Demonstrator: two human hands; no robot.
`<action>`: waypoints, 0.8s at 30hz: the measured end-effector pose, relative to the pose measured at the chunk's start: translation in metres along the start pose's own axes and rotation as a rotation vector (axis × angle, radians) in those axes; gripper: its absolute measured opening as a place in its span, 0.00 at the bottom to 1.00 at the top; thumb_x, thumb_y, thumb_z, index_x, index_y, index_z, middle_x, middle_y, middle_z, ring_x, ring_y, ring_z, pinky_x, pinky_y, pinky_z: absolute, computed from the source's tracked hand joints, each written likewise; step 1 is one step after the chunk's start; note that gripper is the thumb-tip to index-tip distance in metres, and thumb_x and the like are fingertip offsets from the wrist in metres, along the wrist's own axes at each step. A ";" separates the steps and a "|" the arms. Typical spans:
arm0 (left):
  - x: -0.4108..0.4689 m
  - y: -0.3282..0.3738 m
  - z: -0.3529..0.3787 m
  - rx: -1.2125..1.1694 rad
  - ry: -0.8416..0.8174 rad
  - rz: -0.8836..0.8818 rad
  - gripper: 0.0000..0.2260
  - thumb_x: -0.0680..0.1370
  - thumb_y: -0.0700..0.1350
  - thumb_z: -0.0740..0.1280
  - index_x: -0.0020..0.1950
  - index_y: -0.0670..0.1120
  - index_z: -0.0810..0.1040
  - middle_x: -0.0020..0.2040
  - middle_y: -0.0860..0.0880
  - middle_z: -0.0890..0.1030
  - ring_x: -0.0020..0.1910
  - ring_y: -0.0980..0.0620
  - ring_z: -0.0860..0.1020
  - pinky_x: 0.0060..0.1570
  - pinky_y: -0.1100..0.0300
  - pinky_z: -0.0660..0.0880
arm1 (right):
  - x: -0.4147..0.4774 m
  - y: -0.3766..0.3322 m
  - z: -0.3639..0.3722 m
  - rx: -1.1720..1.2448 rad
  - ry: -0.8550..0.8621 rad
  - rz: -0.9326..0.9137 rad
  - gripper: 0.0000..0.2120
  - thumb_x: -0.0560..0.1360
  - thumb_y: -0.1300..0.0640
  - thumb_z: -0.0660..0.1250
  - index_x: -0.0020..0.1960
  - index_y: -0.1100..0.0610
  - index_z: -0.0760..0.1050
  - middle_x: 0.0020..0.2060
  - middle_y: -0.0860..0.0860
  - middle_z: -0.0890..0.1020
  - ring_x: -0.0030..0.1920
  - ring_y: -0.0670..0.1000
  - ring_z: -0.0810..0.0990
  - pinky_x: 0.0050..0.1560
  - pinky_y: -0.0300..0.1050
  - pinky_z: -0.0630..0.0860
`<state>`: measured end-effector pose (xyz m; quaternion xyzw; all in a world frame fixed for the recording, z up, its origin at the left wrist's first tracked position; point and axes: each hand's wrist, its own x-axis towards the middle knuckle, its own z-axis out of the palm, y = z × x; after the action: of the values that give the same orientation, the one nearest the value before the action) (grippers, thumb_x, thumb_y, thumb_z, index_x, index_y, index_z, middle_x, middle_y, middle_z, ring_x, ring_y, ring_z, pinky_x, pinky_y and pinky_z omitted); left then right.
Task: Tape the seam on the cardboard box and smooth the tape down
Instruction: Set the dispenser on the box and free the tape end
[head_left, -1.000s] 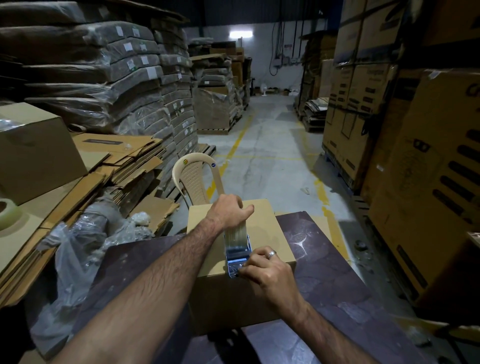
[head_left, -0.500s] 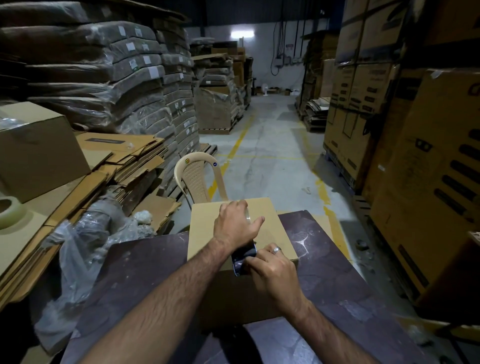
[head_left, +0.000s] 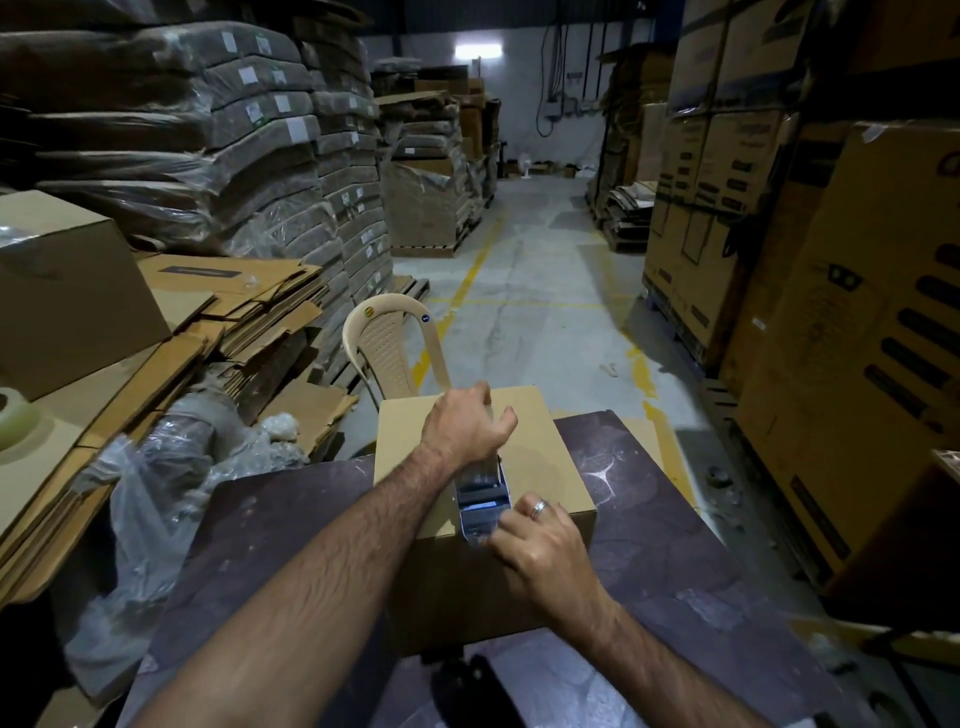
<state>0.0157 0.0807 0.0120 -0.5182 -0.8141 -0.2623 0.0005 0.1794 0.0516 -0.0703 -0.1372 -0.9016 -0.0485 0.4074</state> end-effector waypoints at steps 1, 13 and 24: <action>0.006 -0.001 -0.002 -0.014 -0.036 -0.023 0.20 0.72 0.58 0.62 0.48 0.42 0.78 0.43 0.43 0.81 0.45 0.43 0.79 0.46 0.53 0.78 | -0.004 -0.003 -0.001 -0.005 -0.002 -0.017 0.09 0.64 0.63 0.75 0.35 0.54 0.76 0.32 0.49 0.75 0.38 0.51 0.72 0.34 0.45 0.69; -0.012 -0.001 0.002 0.119 0.272 0.158 0.19 0.77 0.61 0.61 0.41 0.46 0.69 0.39 0.48 0.75 0.41 0.49 0.73 0.36 0.56 0.68 | -0.016 0.002 -0.003 -0.101 -0.009 -0.005 0.04 0.67 0.59 0.73 0.38 0.52 0.80 0.32 0.48 0.77 0.36 0.50 0.72 0.33 0.44 0.69; -0.028 0.000 0.020 0.138 0.161 0.089 0.25 0.72 0.63 0.65 0.59 0.46 0.68 0.55 0.47 0.75 0.58 0.45 0.70 0.47 0.49 0.77 | -0.018 -0.002 0.001 -0.089 0.003 -0.017 0.06 0.66 0.61 0.76 0.41 0.53 0.82 0.32 0.47 0.78 0.37 0.50 0.72 0.34 0.43 0.68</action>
<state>0.0339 0.0656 -0.0127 -0.5297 -0.8038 -0.2459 0.1131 0.1896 0.0458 -0.0840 -0.1474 -0.8990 -0.0921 0.4020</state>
